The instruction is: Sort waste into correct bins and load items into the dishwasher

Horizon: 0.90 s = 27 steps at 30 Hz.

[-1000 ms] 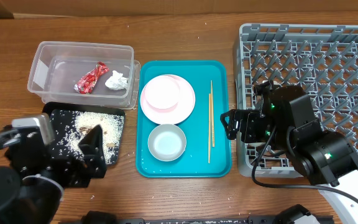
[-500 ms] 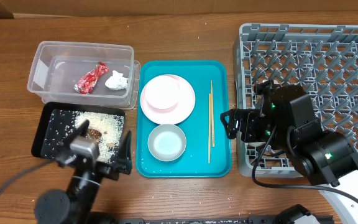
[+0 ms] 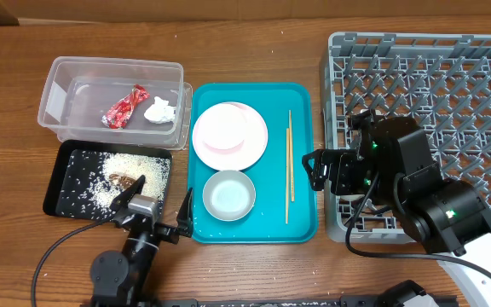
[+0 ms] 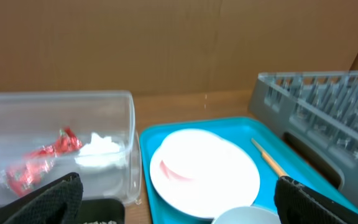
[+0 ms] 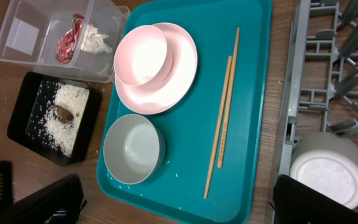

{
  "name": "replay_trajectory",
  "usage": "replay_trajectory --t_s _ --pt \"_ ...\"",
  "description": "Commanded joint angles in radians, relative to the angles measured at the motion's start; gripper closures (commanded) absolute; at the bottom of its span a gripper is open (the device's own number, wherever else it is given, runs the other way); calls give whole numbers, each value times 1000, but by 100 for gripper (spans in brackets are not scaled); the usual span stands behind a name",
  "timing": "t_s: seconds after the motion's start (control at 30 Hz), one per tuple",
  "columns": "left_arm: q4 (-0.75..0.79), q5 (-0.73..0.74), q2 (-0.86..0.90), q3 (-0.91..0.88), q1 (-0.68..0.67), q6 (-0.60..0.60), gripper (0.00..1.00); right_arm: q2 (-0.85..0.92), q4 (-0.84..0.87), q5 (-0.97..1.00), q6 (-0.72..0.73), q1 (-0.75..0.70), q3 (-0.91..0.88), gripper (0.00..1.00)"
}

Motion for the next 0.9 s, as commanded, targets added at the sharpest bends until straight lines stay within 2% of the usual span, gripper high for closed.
replay_trajectory --t_s 0.0,0.07,0.87 --pt "51 14 -14 -81 6 21 0 -3 3 3 5 -5 27 0" --pt "104 22 -13 -98 6 21 0 -3 3 3 5 -5 27 0" --pt "100 18 -13 -98 6 22 0 -3 8 -4 2 -5 27 0"
